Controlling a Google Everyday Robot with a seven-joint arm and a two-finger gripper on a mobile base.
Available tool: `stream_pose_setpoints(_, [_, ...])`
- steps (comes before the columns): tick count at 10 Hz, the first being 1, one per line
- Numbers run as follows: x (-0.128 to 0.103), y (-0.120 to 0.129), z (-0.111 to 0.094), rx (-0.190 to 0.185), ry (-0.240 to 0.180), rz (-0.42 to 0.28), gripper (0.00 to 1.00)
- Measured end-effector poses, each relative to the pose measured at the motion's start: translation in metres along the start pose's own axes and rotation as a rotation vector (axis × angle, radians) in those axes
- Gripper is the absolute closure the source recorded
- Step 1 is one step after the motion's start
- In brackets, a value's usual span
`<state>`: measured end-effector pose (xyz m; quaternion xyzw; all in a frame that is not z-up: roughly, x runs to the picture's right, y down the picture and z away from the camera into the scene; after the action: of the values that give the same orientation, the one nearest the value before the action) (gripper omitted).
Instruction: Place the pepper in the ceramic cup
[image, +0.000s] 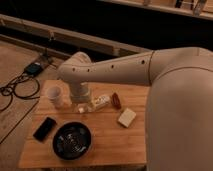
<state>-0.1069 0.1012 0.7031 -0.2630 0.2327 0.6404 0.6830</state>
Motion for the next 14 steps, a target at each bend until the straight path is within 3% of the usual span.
stream_pose_setpoints(7, [-0.005,-0.008,-0.003,0.008,-0.014,0.009,0.35])
stream_pose_setpoints(10, [-0.025,-0.052,-0.003,0.042,-0.047,-0.002,0.35])
stream_pose_setpoints(14, [-0.052,-0.135,0.008,0.081,-0.059,0.020,0.35])
